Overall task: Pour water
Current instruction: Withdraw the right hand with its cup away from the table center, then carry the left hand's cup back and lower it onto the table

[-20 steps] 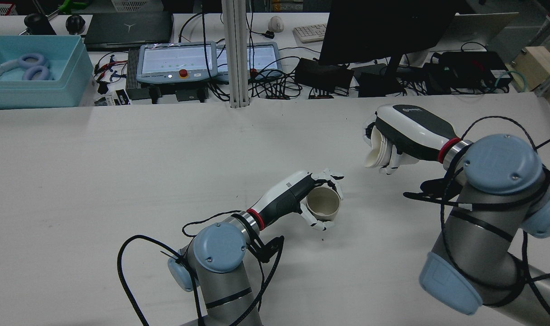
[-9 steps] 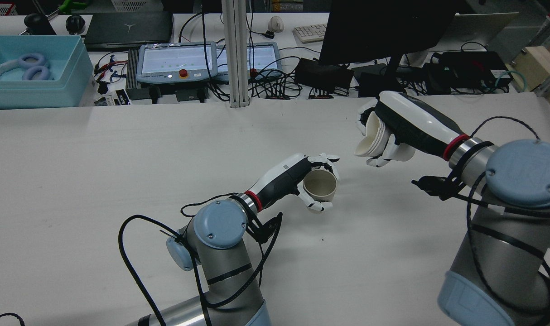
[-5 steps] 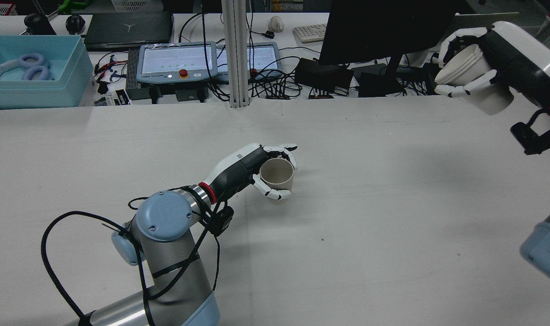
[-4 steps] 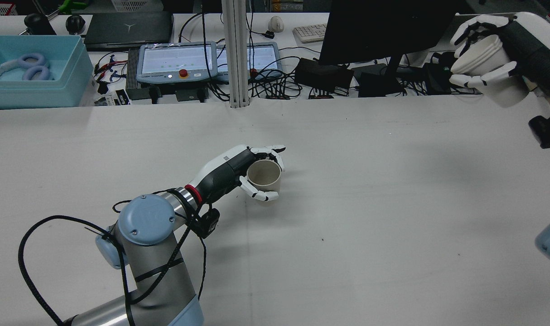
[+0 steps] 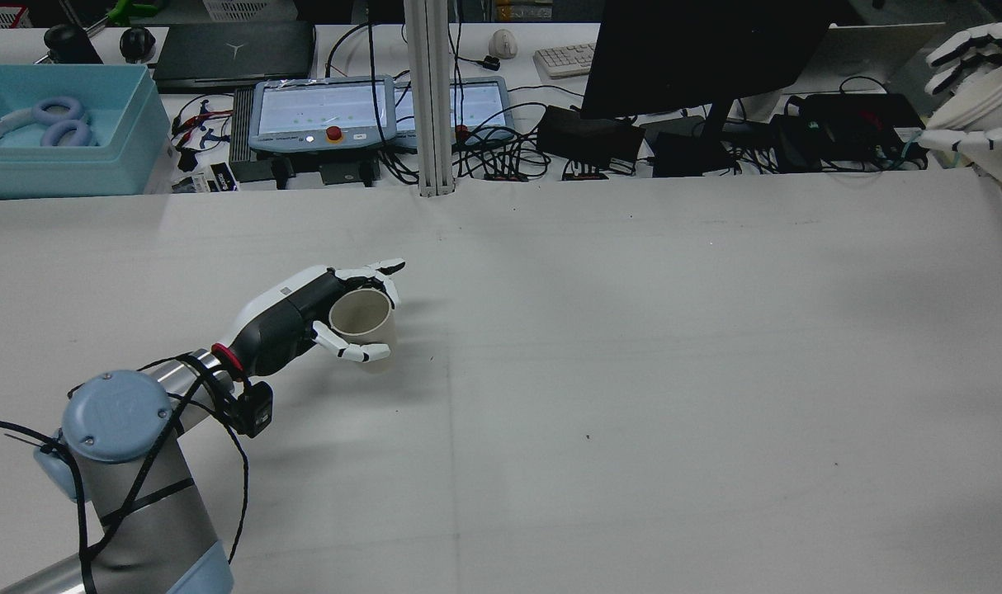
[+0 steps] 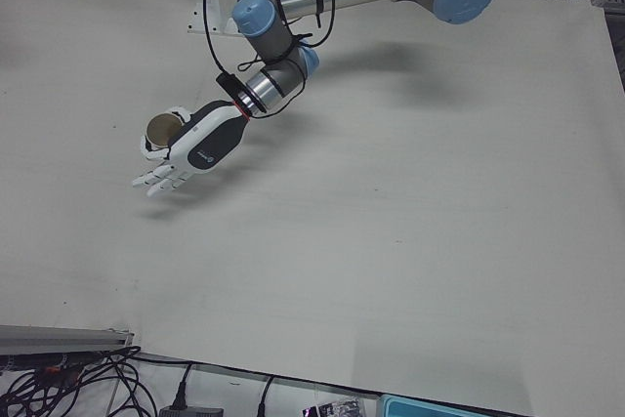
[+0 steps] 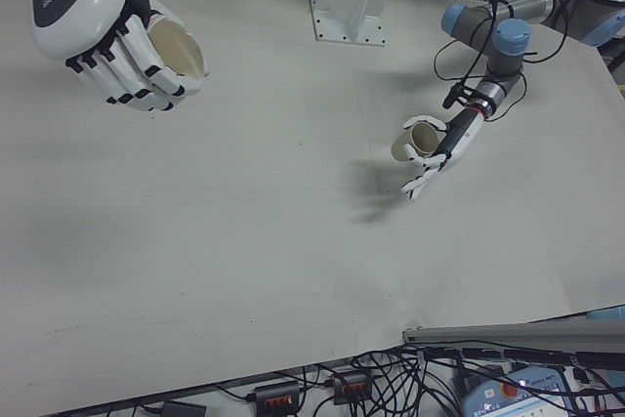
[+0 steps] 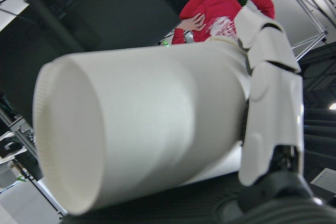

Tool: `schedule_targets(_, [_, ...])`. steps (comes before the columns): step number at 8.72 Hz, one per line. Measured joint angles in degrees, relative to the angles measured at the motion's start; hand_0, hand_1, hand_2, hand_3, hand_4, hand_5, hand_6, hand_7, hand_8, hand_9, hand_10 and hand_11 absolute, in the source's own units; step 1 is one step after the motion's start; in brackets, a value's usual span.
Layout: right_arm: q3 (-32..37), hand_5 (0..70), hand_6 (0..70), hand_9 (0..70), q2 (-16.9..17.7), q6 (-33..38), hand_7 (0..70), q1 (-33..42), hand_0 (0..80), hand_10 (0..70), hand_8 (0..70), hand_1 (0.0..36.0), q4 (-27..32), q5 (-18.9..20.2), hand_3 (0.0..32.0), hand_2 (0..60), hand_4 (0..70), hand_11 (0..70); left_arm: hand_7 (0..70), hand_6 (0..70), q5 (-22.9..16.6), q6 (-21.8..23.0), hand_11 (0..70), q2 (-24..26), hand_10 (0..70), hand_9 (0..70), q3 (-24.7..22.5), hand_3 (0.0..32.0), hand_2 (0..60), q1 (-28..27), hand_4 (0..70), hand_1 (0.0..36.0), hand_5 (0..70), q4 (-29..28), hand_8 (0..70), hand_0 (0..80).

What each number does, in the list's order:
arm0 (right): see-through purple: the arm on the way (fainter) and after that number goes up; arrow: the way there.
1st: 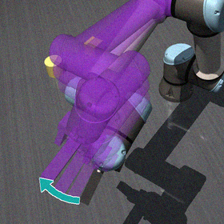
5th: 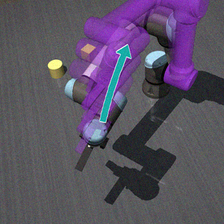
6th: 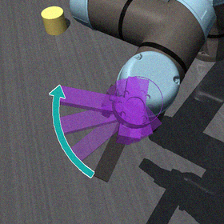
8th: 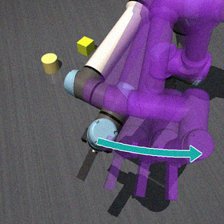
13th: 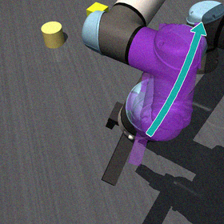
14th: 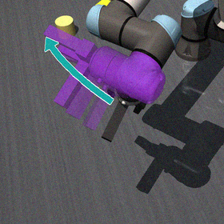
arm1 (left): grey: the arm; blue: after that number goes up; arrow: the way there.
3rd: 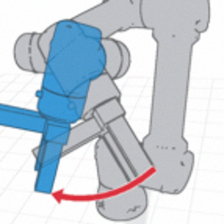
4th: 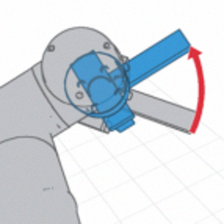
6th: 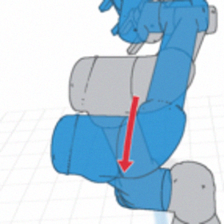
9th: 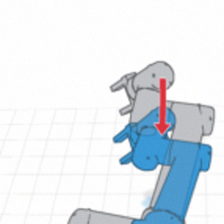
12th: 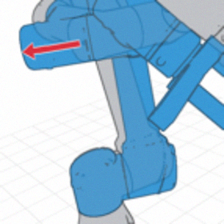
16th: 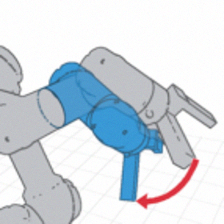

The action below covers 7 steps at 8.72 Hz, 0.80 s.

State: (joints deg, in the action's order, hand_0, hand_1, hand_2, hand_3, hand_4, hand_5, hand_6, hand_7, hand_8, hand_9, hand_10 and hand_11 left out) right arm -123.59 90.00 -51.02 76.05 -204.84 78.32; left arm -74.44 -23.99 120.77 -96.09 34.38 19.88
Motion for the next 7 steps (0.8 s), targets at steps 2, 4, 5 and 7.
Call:
schedule_targets(2, [8.1, 35.8, 35.7, 55.3, 6.8, 0.7, 37.1, 3.8, 58.3, 56.1, 44.4, 21.7, 11.4, 1.5, 0.0, 21.1, 15.8, 70.0, 11.6, 8.9, 0.0, 1.2, 8.8, -6.3, 4.8, 0.9, -0.6, 0.0, 60.0, 2.0, 64.4, 35.4, 70.0, -4.5, 5.7, 62.7])
schedule_targets(4, [22.7, 38.3, 39.2, 56.3, 8.7, 2.4, 40.7, 6.4, 58.6, 55.6, 45.7, 21.9, 23.3, 3.5, 0.0, 24.6, 22.5, 70.0, 11.9, 9.0, -1.1, 1.5, 9.1, -10.7, 5.0, 0.9, -0.3, 0.0, 60.0, 4.8, 64.3, 35.0, 70.0, -8.5, 5.8, 62.1])
schedule_targets(5, [32.0, 38.4, 38.3, 55.2, 7.7, 2.7, 40.5, 6.7, 59.8, 53.9, 44.9, 22.3, 29.4, 3.7, 0.0, 22.3, 22.6, 70.0, 11.8, 8.9, -1.9, 1.5, 9.1, -12.4, 4.9, 0.9, 0.1, 0.0, 60.0, 6.4, 63.9, 34.8, 70.0, -10.6, 5.8, 62.3])
schedule_targets(7, [49.9, 15.6, 9.1, 12.3, 3.5, 2.9, 10.9, 6.7, 49.8, 6.6, 15.6, 3.2, 39.3, 3.4, 0.0, 0.0, 12.3, 10.2, 11.4, 8.7, -2.7, 1.5, 9.1, -15.7, 5.0, 0.8, 0.8, 0.0, 60.0, 9.9, 62.7, 33.5, 70.0, -14.0, 5.8, 61.6])
